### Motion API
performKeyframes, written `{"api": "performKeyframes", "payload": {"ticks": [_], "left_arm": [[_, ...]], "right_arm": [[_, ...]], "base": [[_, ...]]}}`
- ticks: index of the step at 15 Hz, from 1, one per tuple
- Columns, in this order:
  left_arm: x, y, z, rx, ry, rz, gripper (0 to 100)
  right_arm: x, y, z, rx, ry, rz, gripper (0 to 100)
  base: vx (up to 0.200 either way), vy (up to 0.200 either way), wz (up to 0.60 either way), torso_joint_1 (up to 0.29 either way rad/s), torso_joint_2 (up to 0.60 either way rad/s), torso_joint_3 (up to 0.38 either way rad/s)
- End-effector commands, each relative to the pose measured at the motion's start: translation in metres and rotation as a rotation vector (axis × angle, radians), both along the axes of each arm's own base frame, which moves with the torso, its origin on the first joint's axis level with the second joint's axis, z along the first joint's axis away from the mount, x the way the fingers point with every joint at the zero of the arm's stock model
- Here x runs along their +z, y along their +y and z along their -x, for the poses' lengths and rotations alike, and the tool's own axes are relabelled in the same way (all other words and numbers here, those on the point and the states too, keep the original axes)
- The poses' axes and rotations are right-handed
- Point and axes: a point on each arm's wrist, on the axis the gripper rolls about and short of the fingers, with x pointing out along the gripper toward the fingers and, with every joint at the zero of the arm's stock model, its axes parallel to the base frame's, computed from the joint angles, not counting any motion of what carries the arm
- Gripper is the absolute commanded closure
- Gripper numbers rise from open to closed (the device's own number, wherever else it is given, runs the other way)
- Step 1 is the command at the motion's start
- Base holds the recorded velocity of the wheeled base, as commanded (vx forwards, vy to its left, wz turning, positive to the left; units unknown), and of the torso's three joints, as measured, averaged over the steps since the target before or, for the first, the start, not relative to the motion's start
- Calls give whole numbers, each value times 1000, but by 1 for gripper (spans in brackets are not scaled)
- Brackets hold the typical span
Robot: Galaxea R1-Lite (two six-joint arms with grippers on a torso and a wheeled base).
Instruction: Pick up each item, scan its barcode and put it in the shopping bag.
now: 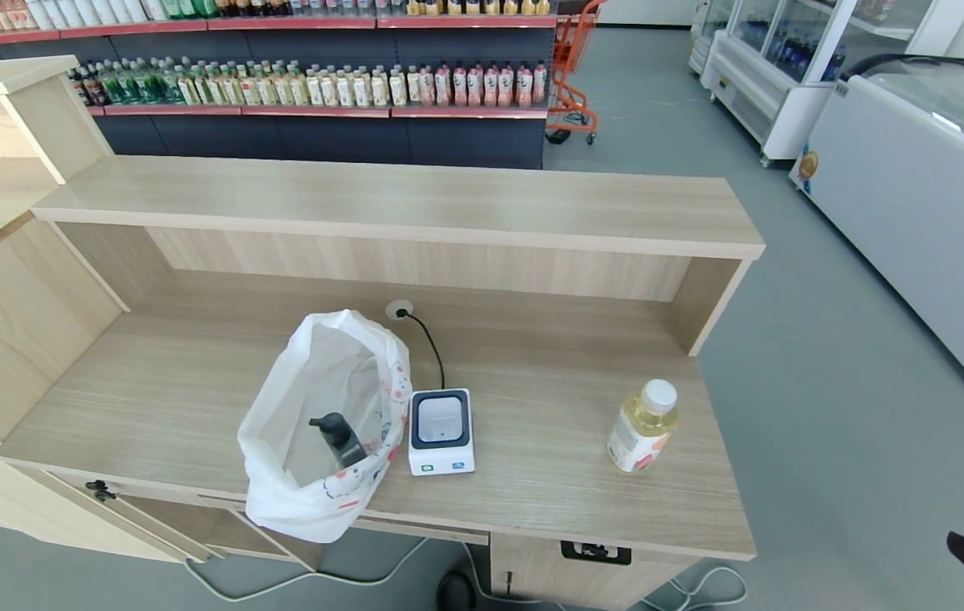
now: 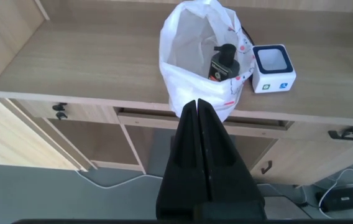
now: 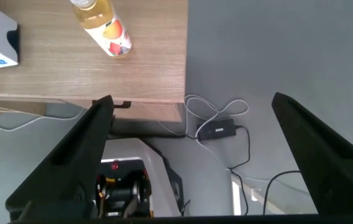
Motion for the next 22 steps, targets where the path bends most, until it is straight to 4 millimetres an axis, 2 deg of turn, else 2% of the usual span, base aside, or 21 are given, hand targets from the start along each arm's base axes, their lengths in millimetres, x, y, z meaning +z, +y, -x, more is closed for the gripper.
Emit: {"api": "performKeyframes", "payload": {"ticks": [1, 7, 8, 10, 12, 14, 19, 22], "left_arm": [[0, 0, 0, 0, 2, 0, 100], [0, 0, 0, 0, 2, 0, 100], [0, 0, 0, 0, 2, 0, 100], [0, 0, 0, 0, 2, 0, 100], [0, 0, 0, 0, 0, 0, 100], [0, 0, 0, 0, 2, 0, 100], [0, 0, 0, 0, 0, 0, 100], [0, 0, 0, 0, 2, 0, 100]], "right_arm": [[-5, 0, -6, 3, 48, 3, 0], [-31, 1, -31, 7, 265, 16, 0], [-36, 3, -49, 13, 298, 9, 0], [-40, 4, -80, 14, 267, 1, 0], [-46, 7, -100, 30, 252, 2, 0], [-57, 16, -108, 79, 238, 5, 0], [-69, 36, -128, 179, 214, 13, 0], [-77, 41, -146, 188, 170, 27, 0]], "base": [[0, 0, 0, 0, 0, 0], [0, 0, 0, 0, 0, 0], [0, 0, 0, 0, 0, 0], [0, 0, 0, 0, 0, 0], [0, 0, 0, 0, 0, 0], [0, 0, 0, 0, 0, 0], [0, 0, 0, 0, 0, 0], [0, 0, 0, 0, 0, 0]]}}
